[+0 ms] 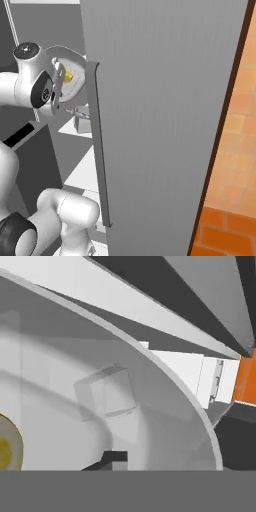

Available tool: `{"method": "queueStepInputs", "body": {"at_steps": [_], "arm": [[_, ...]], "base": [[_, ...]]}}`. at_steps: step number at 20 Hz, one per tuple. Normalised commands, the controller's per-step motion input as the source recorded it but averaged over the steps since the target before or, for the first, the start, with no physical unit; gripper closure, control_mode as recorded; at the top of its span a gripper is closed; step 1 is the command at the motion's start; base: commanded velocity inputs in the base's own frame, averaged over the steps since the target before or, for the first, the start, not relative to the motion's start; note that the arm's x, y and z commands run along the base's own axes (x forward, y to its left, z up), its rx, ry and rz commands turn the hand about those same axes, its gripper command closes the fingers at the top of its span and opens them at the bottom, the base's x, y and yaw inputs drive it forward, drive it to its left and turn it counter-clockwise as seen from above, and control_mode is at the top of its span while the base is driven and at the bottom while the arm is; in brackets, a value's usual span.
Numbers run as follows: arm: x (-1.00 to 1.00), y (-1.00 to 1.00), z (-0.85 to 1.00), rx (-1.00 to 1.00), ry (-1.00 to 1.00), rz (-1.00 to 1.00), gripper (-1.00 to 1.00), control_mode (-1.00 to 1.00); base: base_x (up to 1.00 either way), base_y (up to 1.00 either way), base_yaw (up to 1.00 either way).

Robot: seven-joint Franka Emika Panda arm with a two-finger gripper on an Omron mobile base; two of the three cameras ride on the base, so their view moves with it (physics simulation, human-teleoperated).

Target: Take the meat container that has the fish and place it on the second highest rack of the freezer. Then take the vegetable container that has the lemon wedge and lime and place it on the highest rack of the freezer.

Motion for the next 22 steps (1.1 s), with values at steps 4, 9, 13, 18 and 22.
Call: {"method": "queueStepInputs", "body": {"at_steps": [4, 9, 13, 18, 22], "arm": [[0.45, 0.0, 0.29, 0.0, -0.03, 0.0, 1.0, -1.0], [-0.03, -0.01, 0.56, 0.0, -0.19, 0.0, 1.0, -1.0], [0.52, 0.0, 0.33, -0.01, -0.16, 0.0, 1.0, -1.0], [0.95, 0.0, 0.01, -0.08, -0.07, -0.02, 1.0, -1.0], [0.91, 0.0, -0.04, -0.1, -0.02, -0.05, 1.0, -1.0]], "base": [[0.0, 0.0, 0.0], [0.0, 0.0, 0.0], [0.0, 0.0, 0.0], [0.0, 0.0, 0.0], [0.0, 0.0, 0.0]]}}
